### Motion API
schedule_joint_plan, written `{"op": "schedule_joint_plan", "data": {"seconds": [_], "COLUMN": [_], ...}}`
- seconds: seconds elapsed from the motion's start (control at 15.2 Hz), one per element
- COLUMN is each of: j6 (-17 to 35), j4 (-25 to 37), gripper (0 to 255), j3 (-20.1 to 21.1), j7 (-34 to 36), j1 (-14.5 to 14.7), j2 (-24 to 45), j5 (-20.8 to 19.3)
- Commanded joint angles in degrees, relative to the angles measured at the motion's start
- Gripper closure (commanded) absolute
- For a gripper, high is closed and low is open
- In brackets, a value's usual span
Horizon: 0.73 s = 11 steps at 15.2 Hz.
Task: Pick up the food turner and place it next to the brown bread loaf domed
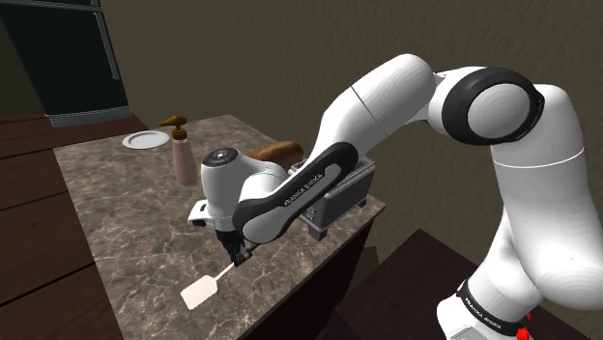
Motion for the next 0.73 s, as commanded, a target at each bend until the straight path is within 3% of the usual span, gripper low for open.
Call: {"op": "schedule_joint_plan", "data": {"seconds": [0.0, 0.66], "j6": [-1.06, -6.41], "j4": [0.05, 0.52], "gripper": [255, 255], "j3": [0.31, 1.72], "j7": [-0.31, -1.86], "j1": [-0.21, -1.16], "j2": [-1.02, -6.09], "j5": [0.43, 2.57]}}
